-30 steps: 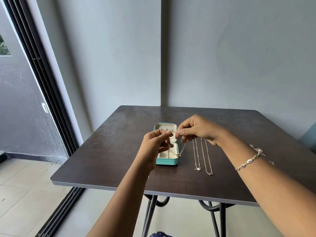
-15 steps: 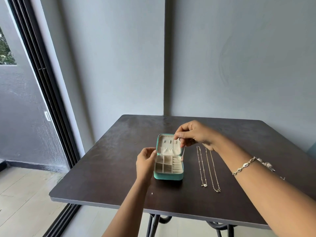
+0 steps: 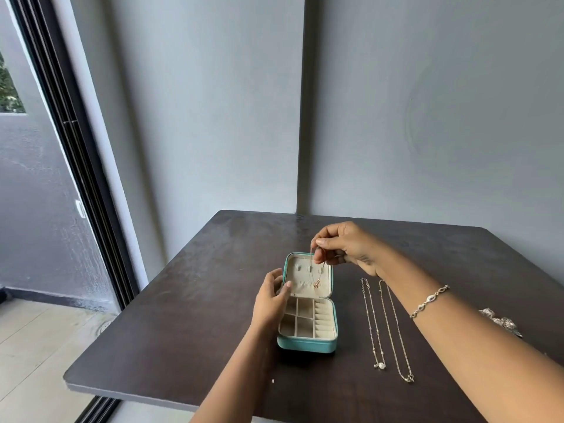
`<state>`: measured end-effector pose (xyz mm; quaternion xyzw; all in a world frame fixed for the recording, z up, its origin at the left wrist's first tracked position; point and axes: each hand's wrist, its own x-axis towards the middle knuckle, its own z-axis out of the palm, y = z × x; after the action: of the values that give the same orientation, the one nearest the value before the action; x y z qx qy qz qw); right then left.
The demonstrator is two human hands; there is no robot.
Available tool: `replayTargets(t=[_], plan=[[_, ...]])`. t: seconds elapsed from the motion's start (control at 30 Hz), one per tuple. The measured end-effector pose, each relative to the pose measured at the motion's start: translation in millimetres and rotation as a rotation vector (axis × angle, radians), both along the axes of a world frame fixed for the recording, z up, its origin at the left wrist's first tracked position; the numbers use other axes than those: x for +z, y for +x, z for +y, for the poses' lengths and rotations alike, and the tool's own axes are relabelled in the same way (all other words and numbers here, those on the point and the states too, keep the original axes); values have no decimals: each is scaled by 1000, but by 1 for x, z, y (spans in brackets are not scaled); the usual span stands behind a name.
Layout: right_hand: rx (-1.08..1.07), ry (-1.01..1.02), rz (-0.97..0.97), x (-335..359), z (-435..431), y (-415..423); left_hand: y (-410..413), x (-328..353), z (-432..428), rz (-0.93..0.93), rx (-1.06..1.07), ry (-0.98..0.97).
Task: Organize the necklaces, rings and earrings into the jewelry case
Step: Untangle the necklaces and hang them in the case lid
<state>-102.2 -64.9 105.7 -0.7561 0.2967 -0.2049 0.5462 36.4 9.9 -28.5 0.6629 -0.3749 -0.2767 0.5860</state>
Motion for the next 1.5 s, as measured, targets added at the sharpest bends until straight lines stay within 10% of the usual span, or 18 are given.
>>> replayTargets(t=[0.4, 0.73, 1.27, 1.5], plan=[[-57, -10, -21, -29, -25, 23, 32, -2, -36, 129, -26, 36], [-73, -102, -48, -29, -40, 16, 26, 2, -65, -250, -29, 151], [-6, -159, -8, -47, -53, 26, 23, -11, -70, 270, -87, -211], [-244, -598, -19, -61, -61, 32, 22, -8, -75, 306, -142, -230]])
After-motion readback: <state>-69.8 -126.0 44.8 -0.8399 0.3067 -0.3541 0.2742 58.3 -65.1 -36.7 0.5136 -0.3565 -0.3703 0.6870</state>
